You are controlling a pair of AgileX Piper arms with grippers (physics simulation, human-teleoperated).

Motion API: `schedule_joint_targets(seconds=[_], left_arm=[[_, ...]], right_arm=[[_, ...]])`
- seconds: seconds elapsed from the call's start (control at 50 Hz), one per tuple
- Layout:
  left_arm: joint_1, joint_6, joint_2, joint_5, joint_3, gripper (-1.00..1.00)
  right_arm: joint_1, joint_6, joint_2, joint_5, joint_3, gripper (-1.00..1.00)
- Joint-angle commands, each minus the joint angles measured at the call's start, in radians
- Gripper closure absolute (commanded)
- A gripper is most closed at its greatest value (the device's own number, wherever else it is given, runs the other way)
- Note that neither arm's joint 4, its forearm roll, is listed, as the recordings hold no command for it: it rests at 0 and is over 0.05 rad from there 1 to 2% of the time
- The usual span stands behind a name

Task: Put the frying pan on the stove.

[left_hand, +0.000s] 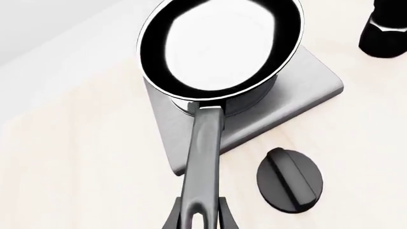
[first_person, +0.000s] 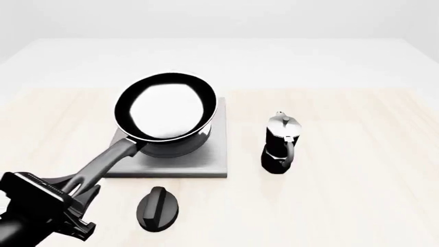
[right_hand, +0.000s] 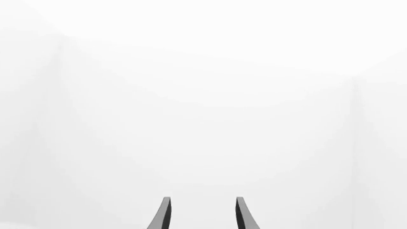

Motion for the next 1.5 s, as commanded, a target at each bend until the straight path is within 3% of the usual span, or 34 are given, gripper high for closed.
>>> schedule_joint_targets(seconds=[0.02, 1.5], left_arm=[[-0.011, -0.031, 0.046, -0.070, -0.012, 1.00], [-0.017, -0.046, 0.323, -0.355, 0.040, 1.00]], right_arm=[[0.004, -0.004, 0.000, 0.004, -0.001, -1.00], [0.013, -0.010, 0.000, -0.016, 0.028, -1.00]])
